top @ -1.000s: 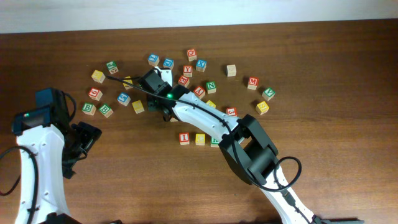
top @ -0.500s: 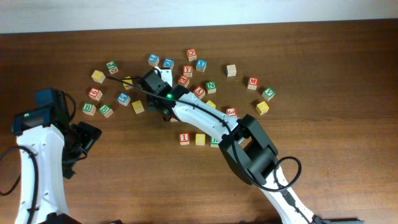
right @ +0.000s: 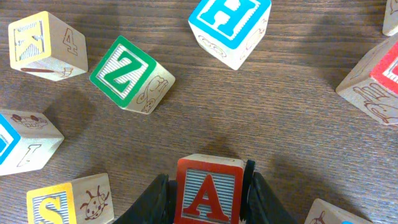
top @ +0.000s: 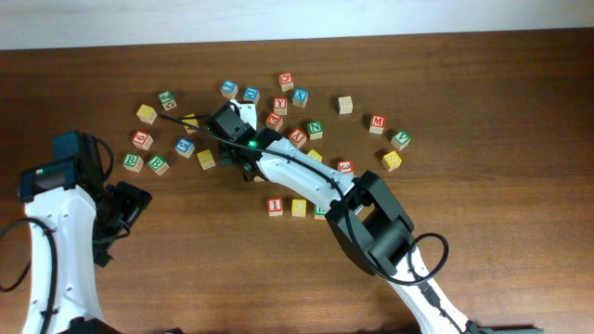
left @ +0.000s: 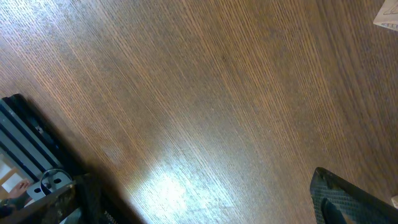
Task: Spell out ICRA
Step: 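Carry the A block to the right of the R block and lower it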
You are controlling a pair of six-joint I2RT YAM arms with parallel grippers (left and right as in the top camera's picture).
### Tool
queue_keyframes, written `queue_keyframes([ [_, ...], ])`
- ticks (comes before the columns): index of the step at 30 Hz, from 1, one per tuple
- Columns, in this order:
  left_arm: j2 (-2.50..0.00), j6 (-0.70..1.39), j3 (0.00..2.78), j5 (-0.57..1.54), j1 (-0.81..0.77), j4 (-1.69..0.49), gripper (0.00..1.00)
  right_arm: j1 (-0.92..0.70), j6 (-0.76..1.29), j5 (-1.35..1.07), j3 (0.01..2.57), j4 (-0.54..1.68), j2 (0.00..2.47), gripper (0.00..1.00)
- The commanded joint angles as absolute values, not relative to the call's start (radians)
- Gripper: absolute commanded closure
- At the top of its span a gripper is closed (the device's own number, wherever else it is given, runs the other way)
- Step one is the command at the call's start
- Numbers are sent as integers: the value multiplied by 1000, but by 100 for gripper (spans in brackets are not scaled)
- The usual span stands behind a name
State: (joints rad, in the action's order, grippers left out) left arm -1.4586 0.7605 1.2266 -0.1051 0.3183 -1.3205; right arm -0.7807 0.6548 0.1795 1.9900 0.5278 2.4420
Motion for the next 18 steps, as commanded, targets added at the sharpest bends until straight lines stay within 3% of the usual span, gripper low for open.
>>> queue_keyframes([
  [1, -1444, 769, 1224, -120, 324, -1322, 1, -779, 659, 195, 1998, 540, 2427, 76],
  [13, -1444, 769, 1224, -120, 324, -1322, 1, -699, 615, 184, 1998, 680, 2137, 76],
  [18, -1444, 769, 1224, -120, 324, -1322, 1, -632, 554, 192, 1998, 895, 1918, 76],
])
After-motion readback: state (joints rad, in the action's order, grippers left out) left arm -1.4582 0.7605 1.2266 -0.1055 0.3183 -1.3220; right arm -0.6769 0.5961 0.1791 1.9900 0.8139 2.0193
